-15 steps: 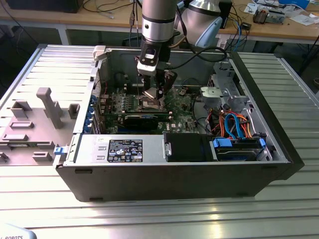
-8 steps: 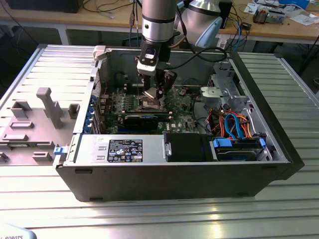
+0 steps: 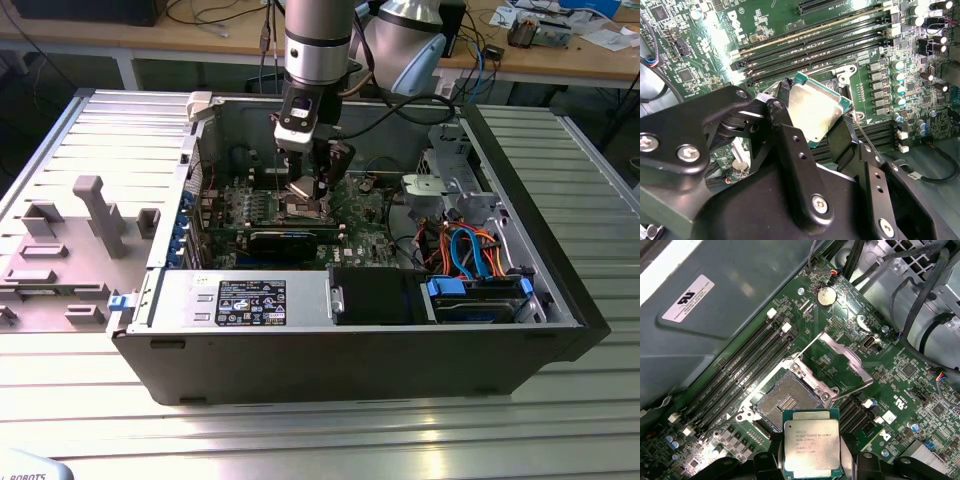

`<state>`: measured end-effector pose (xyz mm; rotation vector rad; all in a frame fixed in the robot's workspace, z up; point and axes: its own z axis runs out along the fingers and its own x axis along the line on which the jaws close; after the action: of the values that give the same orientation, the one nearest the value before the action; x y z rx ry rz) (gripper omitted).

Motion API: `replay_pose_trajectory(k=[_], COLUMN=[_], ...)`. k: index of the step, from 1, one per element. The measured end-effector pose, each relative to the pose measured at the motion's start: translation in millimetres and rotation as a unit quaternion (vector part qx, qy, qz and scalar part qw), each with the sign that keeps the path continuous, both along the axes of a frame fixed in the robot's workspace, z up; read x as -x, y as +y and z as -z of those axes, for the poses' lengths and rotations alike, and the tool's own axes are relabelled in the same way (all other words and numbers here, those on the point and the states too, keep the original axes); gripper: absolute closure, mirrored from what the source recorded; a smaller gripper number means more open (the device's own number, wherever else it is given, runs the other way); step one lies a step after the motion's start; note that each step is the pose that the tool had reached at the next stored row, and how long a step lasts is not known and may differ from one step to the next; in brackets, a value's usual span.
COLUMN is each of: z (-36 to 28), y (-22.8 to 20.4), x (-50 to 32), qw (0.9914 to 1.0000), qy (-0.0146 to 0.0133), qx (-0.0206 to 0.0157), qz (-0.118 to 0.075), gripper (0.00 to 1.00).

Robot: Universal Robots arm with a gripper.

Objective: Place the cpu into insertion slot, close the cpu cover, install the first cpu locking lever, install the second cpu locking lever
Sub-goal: 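Place the cpu into insertion slot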

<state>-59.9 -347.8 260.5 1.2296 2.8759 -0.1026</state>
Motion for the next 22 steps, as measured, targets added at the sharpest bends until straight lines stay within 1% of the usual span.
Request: replay_pose_trajectory(k=[22], z=[0.2], y=[0.0], x=[0.0], qw=[0.99996], qy=[0.0], qx=[0.0025], qz=[0.008], gripper=[0.45])
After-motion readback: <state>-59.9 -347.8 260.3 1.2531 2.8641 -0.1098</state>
